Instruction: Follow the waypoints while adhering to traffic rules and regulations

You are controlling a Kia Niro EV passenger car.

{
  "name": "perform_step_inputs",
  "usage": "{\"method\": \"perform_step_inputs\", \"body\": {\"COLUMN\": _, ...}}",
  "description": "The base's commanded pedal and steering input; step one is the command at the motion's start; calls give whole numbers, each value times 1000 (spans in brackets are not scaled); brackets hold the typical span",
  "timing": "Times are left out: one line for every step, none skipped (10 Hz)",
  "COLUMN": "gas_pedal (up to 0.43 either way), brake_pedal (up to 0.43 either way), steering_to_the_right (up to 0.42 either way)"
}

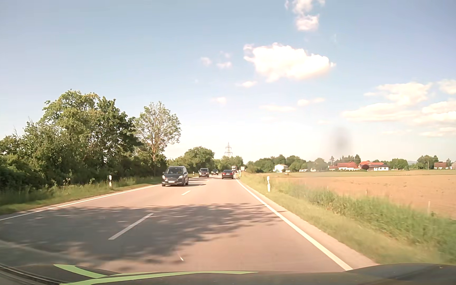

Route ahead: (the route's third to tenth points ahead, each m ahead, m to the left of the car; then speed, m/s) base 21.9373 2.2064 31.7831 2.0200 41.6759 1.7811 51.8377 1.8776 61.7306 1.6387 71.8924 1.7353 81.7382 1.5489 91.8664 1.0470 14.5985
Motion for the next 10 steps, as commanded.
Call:
{"method": "perform_step_inputs", "body": {"gas_pedal": 79, "brake_pedal": 0, "steering_to_the_right": 4}}
{"method": "perform_step_inputs", "body": {"gas_pedal": 79, "brake_pedal": 0, "steering_to_the_right": 3}}
{"method": "perform_step_inputs", "body": {"gas_pedal": 87, "brake_pedal": 0, "steering_to_the_right": 3}}
{"method": "perform_step_inputs", "body": {"gas_pedal": 87, "brake_pedal": 0, "steering_to_the_right": 2}}
{"method": "perform_step_inputs", "body": {"gas_pedal": 87, "brake_pedal": 0, "steering_to_the_right": 1}}
{"method": "perform_step_inputs", "body": {"gas_pedal": 87, "brake_pedal": 0, "steering_to_the_right": 0}}
{"method": "perform_step_inputs", "body": {"gas_pedal": 87, "brake_pedal": 0, "steering_to_the_right": 0}}
{"method": "perform_step_inputs", "body": {"gas_pedal": 87, "brake_pedal": 0, "steering_to_the_right": 0}}
{"method": "perform_step_inputs", "body": {"gas_pedal": 87, "brake_pedal": 0, "steering_to_the_right": 0}}
{"method": "perform_step_inputs", "body": {"gas_pedal": 87, "brake_pedal": 0, "steering_to_the_right": 0}}
